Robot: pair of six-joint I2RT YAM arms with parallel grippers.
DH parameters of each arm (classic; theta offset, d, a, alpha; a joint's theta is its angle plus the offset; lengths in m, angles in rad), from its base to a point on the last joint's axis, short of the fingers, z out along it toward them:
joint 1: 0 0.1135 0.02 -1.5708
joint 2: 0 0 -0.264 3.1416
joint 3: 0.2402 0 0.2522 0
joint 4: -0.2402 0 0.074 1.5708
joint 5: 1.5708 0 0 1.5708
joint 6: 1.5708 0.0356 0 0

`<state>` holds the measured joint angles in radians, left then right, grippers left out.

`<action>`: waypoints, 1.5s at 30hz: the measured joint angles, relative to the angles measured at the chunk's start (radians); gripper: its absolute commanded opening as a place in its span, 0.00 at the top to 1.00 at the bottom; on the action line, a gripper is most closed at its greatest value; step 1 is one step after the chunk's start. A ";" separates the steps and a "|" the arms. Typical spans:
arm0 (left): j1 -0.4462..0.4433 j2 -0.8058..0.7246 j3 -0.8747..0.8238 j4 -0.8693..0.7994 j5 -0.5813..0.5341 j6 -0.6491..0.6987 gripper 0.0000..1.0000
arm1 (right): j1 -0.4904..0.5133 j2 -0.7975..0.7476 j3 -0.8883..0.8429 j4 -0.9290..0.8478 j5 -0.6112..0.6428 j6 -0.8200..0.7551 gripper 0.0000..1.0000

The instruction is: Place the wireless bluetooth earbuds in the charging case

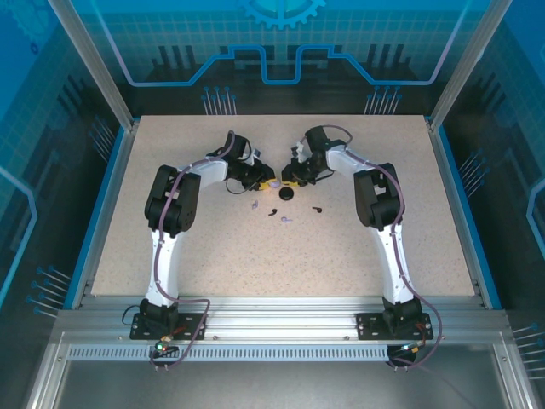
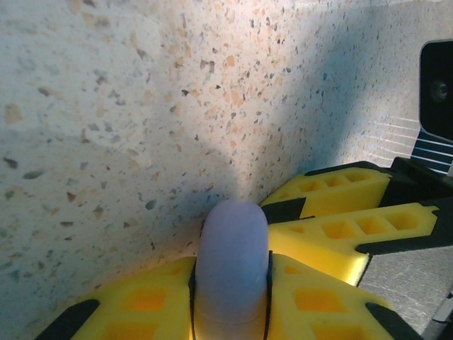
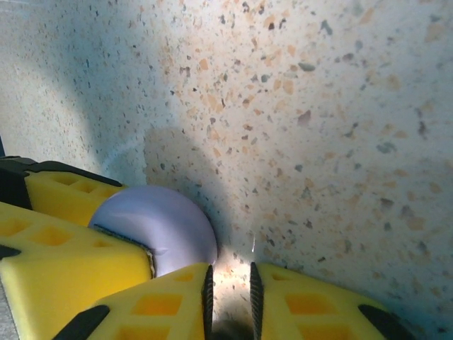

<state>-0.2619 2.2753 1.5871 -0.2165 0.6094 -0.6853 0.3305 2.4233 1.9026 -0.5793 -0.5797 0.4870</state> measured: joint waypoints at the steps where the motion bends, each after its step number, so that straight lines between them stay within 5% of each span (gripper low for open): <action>1: 0.000 -0.002 0.000 -0.003 -0.002 0.008 0.81 | -0.002 -0.013 -0.019 0.005 0.001 0.000 0.71; 8: -0.001 -0.087 0.000 -0.082 -0.030 0.114 0.82 | -0.058 -0.218 -0.151 0.024 -0.006 -0.032 0.63; 19: -0.001 -0.418 -0.030 -0.092 -0.007 0.288 0.80 | -0.142 -0.612 -0.372 0.146 -0.044 -0.202 0.47; 30: -0.010 -0.674 -0.148 -0.066 0.136 0.411 0.78 | -0.145 -0.658 -0.357 0.039 -0.378 -0.392 0.48; 45: -0.064 -0.735 -0.155 -0.076 0.282 0.486 0.78 | -0.047 -0.722 -0.241 -0.070 -0.566 -0.505 0.56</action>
<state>-0.3260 1.5402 1.4319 -0.2924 0.8917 -0.1993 0.2836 1.7016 1.6615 -0.6491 -1.1458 -0.0185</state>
